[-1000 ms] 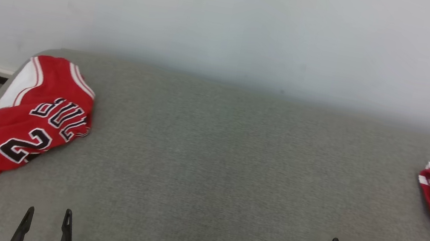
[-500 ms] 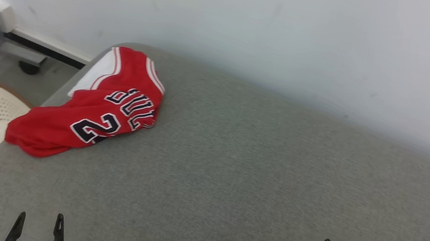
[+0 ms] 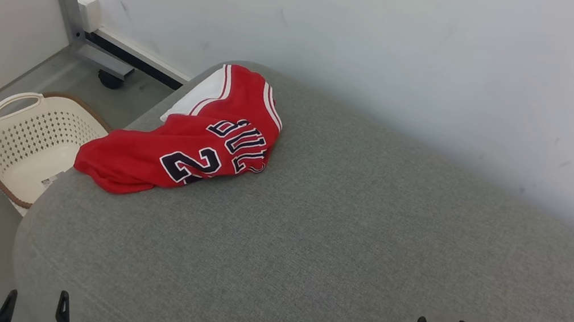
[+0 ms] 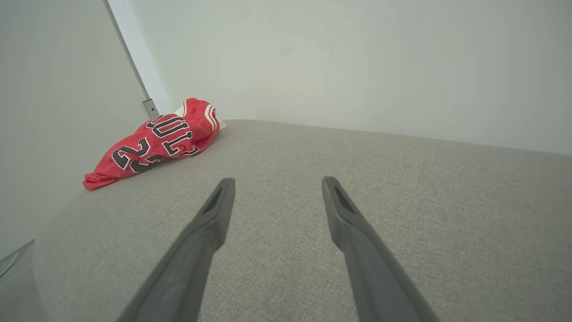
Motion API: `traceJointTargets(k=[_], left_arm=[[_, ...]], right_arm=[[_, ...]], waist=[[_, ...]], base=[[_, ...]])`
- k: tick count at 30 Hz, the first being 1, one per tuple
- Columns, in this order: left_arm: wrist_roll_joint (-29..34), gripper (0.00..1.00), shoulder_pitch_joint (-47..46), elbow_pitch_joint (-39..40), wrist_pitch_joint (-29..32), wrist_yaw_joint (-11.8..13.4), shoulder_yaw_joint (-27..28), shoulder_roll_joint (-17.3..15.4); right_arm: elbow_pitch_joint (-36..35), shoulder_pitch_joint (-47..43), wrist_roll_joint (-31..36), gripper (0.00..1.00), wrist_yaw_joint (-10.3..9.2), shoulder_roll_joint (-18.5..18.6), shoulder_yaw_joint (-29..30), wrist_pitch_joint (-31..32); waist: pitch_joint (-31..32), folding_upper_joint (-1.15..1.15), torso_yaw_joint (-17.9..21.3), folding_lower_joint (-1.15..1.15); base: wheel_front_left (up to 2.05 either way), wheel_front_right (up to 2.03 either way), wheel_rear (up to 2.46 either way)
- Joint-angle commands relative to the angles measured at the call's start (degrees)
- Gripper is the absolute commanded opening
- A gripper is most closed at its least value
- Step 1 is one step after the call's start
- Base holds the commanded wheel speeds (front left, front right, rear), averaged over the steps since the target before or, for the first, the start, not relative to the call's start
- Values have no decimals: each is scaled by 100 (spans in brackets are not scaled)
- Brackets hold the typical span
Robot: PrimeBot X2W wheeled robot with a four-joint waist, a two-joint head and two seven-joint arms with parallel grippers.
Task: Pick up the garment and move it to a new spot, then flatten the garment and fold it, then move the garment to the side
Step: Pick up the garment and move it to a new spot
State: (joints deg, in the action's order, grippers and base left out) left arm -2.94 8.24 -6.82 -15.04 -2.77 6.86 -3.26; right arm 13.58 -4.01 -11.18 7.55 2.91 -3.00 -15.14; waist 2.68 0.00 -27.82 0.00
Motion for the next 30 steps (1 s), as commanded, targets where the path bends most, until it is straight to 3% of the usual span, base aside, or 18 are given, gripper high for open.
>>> traceJointTargets(k=[1,10,16,21,30], left_arm=[[-14,100,56,27,-15,19,18,-6],[-27,100,83,63,-15,44,36,14],[12,100,-183,-97,-14,-80,20,-83],[5,100,-538,-253,-14,-167,-9,-204],[-112,100,-1714,-519,-15,-285,44,-549]], right_arm=[[-6,40,9,100,-14,-3,-22,-3],[51,89,-17,100,-14,-3,-80,-3],[34,-9,-95,100,-14,-3,-112,-3],[-1,111,12,100,-14,-1,-175,-3],[-221,575,147,100,-14,2,-163,-2]], waist=[[-16,0,-16,0],[-3,0,-5,0],[52,0,103,0],[-85,0,511,0],[-849,0,1579,0]], base=[[0,0,0],[0,0,0],[0,0,0],[0,0,0],[0,0,0]])
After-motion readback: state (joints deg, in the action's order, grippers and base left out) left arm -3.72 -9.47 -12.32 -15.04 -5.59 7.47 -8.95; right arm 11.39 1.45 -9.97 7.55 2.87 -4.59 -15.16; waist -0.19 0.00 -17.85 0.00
